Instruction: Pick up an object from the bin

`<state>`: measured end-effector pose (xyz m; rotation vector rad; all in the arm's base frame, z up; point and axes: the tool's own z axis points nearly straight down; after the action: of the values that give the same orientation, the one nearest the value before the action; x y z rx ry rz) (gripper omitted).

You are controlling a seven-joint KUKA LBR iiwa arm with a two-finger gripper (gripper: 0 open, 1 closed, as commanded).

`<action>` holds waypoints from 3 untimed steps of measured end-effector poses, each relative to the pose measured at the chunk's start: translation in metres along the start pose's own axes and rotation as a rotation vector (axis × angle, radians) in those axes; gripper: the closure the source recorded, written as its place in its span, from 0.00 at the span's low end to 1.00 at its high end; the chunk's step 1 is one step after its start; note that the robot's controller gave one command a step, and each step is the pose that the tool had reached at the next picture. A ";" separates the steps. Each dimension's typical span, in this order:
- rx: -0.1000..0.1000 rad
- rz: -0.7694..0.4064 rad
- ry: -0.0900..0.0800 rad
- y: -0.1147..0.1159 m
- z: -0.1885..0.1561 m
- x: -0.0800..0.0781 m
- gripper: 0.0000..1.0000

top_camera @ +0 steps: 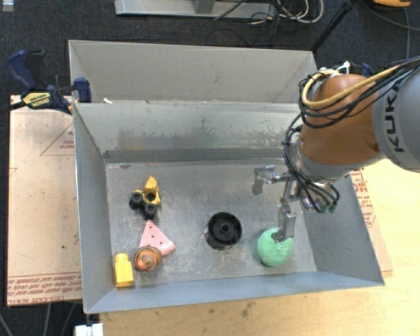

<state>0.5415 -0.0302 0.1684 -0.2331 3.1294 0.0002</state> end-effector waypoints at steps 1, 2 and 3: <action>-0.002 0.016 0.004 0.055 0.013 0.017 0.00; -0.001 -0.257 0.001 0.059 0.025 0.002 0.00; -0.002 -0.325 0.002 0.057 0.066 -0.003 0.00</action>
Offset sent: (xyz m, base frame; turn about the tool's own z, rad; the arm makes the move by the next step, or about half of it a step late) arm -0.0002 0.0643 -0.0340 -0.4405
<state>0.5364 0.0263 0.1027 -0.7368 3.0522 0.0021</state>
